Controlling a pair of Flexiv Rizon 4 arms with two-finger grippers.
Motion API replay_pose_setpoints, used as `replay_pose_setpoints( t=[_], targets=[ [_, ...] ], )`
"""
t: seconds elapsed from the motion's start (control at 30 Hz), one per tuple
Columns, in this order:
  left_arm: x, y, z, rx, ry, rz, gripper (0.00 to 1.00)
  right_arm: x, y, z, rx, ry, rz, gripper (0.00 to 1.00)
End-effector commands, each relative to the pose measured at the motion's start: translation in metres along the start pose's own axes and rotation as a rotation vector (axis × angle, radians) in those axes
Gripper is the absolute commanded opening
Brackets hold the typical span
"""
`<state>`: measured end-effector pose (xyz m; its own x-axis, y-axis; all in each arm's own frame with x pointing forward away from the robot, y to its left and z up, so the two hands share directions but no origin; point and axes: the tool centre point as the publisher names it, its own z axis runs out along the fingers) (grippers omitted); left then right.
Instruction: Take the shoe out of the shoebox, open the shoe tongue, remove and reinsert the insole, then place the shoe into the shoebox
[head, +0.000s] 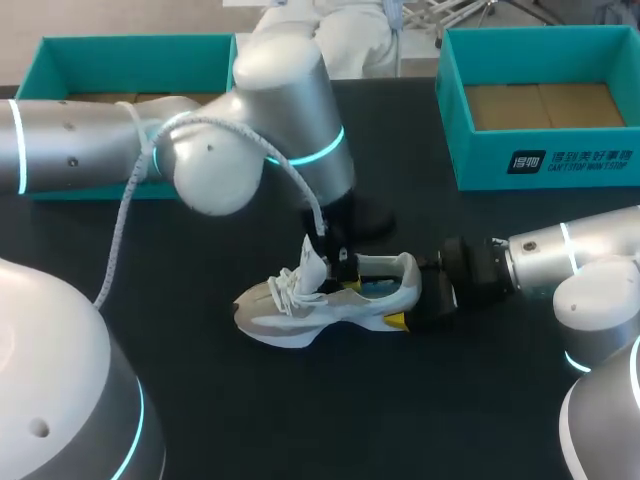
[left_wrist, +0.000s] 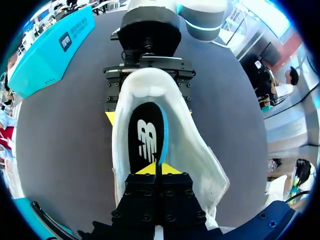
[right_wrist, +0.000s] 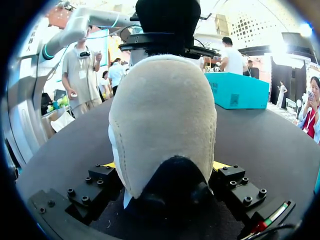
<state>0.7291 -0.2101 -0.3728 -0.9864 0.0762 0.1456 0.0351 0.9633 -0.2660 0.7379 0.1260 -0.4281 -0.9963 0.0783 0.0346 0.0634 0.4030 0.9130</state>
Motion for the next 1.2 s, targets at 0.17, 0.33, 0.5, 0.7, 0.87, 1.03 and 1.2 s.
replay_pose_setpoints(
  t=[0.17,0.33,0.5,0.7,0.87,1.03,1.2],
  targets=[
    [0.003,0.011,-0.02,0.04,0.031,-0.016,0.0,-0.002,-0.008,0.009,0.005,-0.001,0.001,0.0],
    [0.011,0.012,-0.034,0.088,0.025,-0.018,0.0,-0.002,-0.008,0.009,0.005,-0.001,0.001,0.0],
    [0.021,0.012,-0.056,0.161,0.004,-0.009,0.0,-0.002,-0.008,0.009,0.005,-0.001,0.001,0.0],
    [0.022,0.0,-0.069,0.205,-0.018,0.008,0.0,-0.002,-0.008,0.009,0.005,-0.001,0.001,0.0],
    [0.022,-0.02,-0.073,0.248,-0.023,0.034,0.0,-0.002,-0.008,0.009,0.005,-0.001,0.001,0.0],
    [0.025,-0.042,-0.078,0.298,-0.034,0.059,0.0,-0.002,-0.008,0.009,0.005,-0.001,0.001,0.0],
    [0.022,-0.054,-0.069,0.314,-0.041,0.059,0.0,-0.002,-0.008,0.009,0.005,-0.001,0.001,0.0]
  ],
)
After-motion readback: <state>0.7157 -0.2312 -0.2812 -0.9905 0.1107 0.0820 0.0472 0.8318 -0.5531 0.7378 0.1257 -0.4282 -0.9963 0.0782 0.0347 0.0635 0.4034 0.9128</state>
